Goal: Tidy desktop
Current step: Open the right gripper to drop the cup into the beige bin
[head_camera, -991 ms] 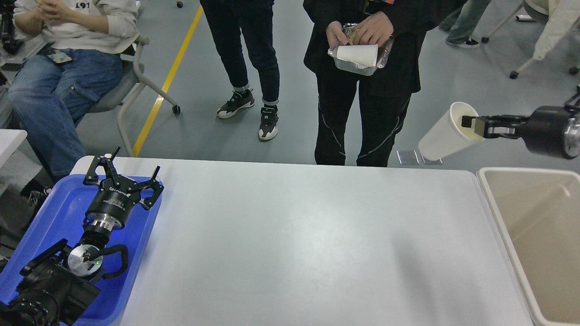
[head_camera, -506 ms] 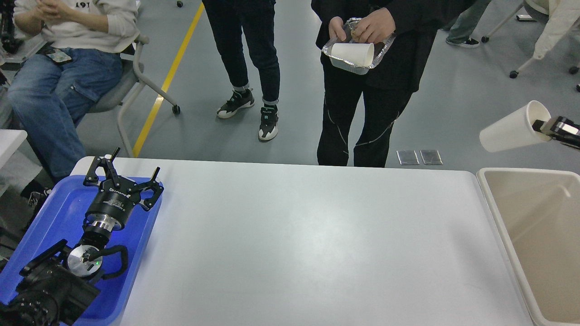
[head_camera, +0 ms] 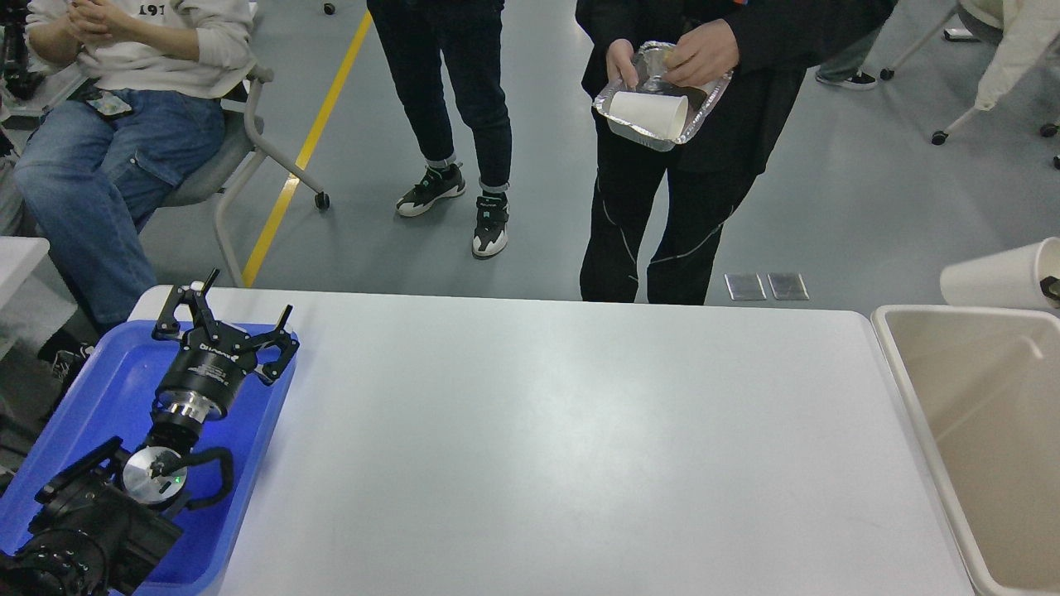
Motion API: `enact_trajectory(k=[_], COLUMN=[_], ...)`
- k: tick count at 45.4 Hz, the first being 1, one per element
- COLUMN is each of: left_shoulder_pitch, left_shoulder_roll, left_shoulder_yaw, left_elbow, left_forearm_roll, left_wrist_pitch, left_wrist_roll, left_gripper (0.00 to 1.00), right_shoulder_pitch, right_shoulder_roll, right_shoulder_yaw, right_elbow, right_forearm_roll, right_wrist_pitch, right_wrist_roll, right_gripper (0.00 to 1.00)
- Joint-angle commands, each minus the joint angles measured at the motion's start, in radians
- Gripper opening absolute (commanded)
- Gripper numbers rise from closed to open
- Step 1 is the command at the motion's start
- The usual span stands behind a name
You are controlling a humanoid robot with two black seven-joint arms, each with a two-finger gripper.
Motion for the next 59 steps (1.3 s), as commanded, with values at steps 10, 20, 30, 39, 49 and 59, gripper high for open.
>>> enact_trajectory(k=[10,20,30,39,49,59], left_shoulder_pitch=[-0.001,0.001,0.001,0.001,0.001,-0.001], left_shoulder_roll=[0.000,0.000,0.000,0.000,0.000,0.000], left_shoulder_yaw=[0.000,0.000,0.000,0.000,0.000,0.000], left_elbow=[0.000,0.000,0.000,0.000,0.000,0.000], left_forearm_roll=[0.000,0.000,0.000,0.000,0.000,0.000], left_wrist_pitch=[0.000,0.000,0.000,0.000,0.000,0.000], left_wrist_roll=[0.000,0.000,0.000,0.000,0.000,0.000], left_gripper=[1.00,1.00,1.00,1.00,1.00,1.00], right_shoulder_pitch=[-0.228,-0.292,-0.349,-0.355,-0.353,-0.353], right_shoulder_roll=[0.281,0.407,0.462,0.477,0.477,0.485], right_shoulder_yaw=[0.055,0.056,0.056,0.067,0.105,0.105], right_elbow=[-0.441,-0.640,-0.673,-0.673,-0.671,-0.674], right_forearm_roll=[0.221,0.320,0.390,0.393,0.393,0.393], right_wrist_pitch=[0.004,-0.005,-0.031,-0.036,-0.034,-0.062], right_wrist_roll=[-0.014,-0.072,-0.118,-0.117,-0.117,-0.112], right_gripper=[0.00,0.00,0.00,0.00,0.03,0.81])
